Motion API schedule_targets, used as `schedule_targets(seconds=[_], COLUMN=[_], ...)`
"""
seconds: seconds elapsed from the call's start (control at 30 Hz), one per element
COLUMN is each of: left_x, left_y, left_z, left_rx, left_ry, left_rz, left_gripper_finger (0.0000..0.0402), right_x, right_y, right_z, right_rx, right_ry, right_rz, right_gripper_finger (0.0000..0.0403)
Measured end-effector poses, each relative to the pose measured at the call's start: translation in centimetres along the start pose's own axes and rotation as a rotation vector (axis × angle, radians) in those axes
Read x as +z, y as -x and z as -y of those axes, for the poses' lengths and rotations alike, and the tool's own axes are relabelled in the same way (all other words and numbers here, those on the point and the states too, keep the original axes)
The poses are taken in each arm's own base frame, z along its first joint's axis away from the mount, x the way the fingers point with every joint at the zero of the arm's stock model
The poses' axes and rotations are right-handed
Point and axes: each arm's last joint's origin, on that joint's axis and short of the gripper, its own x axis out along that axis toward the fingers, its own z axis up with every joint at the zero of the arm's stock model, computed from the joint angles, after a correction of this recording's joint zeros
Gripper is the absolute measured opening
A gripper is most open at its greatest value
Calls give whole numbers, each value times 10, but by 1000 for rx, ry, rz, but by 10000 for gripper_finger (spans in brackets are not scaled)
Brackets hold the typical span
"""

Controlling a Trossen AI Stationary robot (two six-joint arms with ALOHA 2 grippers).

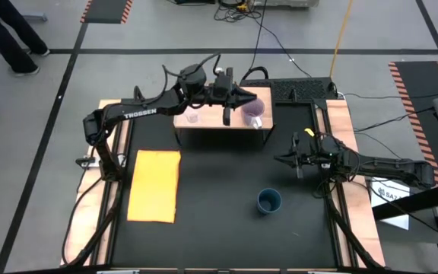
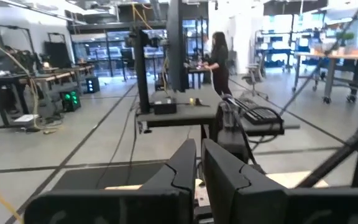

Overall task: Stack small to large cups/mugs on shelf
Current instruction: Put the purple mug on the shelf

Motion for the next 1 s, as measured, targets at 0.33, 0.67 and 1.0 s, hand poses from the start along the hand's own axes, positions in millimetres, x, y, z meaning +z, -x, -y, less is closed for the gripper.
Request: schedule_targets(seconds=[0.33,0.67,1.0], left_x=[-12,13,26], left_y=[1,-18,-2], left_z=[-55,-72,-72], left_rx=[46,-71,-60], left_ry=[160,160,109], left_rz=[-81,-233,-410], left_gripper_finger=[33,33,33], right_x=[5,3,-1], right_y=[0,0,0], right_z=[0,0,0], right_rx=[4,4,0], right_ry=[-5,-16,-25], right_rz=[46,32,-5], right_gripper_finger=[0,0,0])
